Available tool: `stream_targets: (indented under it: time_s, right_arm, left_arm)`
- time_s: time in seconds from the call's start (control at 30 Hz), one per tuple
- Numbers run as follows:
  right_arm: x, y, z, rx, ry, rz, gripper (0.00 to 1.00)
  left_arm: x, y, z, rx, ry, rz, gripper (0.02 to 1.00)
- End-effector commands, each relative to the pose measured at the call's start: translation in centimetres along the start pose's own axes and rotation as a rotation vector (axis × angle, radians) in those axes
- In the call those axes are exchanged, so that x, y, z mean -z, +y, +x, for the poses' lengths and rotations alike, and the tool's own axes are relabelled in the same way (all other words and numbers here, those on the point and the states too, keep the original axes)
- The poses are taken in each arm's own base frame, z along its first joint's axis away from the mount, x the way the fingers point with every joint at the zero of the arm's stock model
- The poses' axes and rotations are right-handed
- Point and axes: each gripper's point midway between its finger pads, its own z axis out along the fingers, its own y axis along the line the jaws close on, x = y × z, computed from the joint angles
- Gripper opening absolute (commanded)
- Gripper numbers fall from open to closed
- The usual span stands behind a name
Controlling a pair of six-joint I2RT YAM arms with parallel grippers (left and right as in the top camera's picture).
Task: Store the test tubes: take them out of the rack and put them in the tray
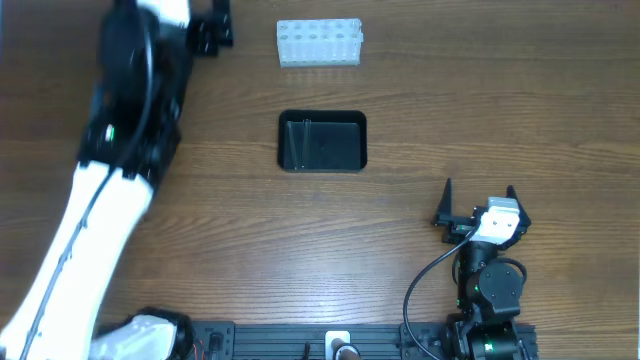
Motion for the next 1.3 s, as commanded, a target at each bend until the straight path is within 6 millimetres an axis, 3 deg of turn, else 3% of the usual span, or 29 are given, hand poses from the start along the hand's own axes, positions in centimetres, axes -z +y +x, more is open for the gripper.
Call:
stream_targets:
  time_s: [0.03,0.3,0.53,0.83,1.03,1.3]
  right_arm:
    - [0.0,-0.1,0.2,0.0,-0.002,0.005,0.993]
    - [0.0,-0.1,0.2,0.0,-0.001,0.005,0.993]
    - [0.0,-0.1,0.2,0.001,-0.001,0.005,0.993]
    - [0.0,-0.1,0.2,0.0,-0.001,0.005,0.993]
    - [0.0,-0.1,0.2,0.001,-0.001,0.005,0.993]
    - [0.0,-0.1,0.2,0.0,-0.001,0.005,0.993]
  left_arm:
    - [4.8,1.2,2.8,-0.007,-0.074,0.064,0.967]
    - [12.4,4.6,10.5,0.0,-0.09,0.021,0.998]
    - [16.0,4.9,16.3,0.033,-0.129,0.005,0.998]
    - [16.9,4.6,21.5,0.03,-0.144,0.02,0.998]
    - [17.1,4.8,25.0,0.037,-0.009,0.01,1.0]
    - [17.1,4.9,25.0,0.038,-0.01,0.002,1.0]
